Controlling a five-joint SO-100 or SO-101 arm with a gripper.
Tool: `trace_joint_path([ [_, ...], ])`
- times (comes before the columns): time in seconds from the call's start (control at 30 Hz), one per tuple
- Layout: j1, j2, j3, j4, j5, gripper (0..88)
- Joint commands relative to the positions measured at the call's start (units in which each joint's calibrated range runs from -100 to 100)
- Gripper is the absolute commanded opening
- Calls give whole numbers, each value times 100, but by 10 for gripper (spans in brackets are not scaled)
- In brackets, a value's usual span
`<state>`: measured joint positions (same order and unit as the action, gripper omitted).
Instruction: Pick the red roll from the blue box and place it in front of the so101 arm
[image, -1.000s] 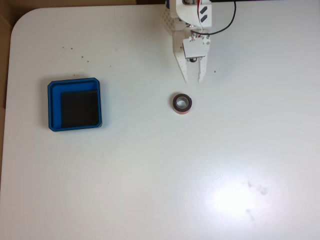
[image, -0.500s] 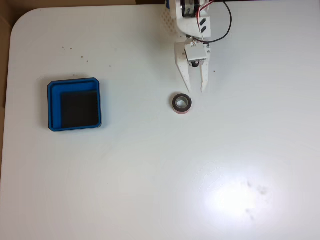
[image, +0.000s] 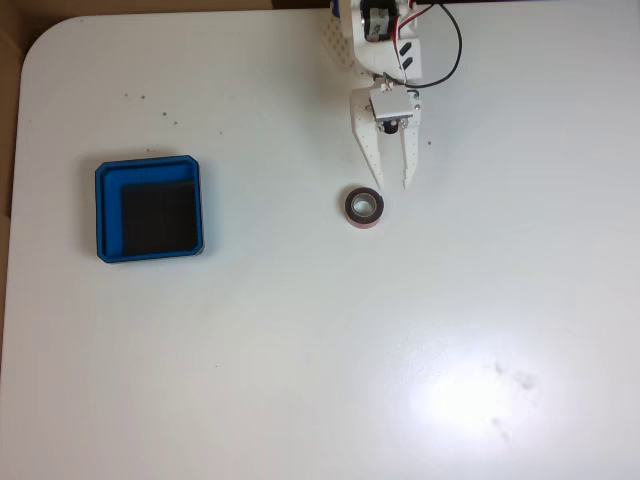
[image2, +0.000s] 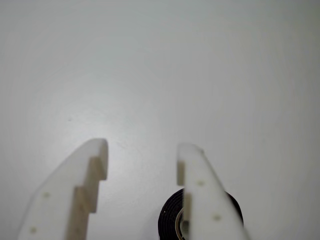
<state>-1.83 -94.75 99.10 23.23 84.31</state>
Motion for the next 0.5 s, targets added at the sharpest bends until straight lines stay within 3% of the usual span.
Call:
trace_joint_path([
  [0.0,-27,-366,90,-137,27,120],
  [0.2,-27,-366,90,-137,27,37],
  [0.47,-17,-349,90,-137,10,27],
])
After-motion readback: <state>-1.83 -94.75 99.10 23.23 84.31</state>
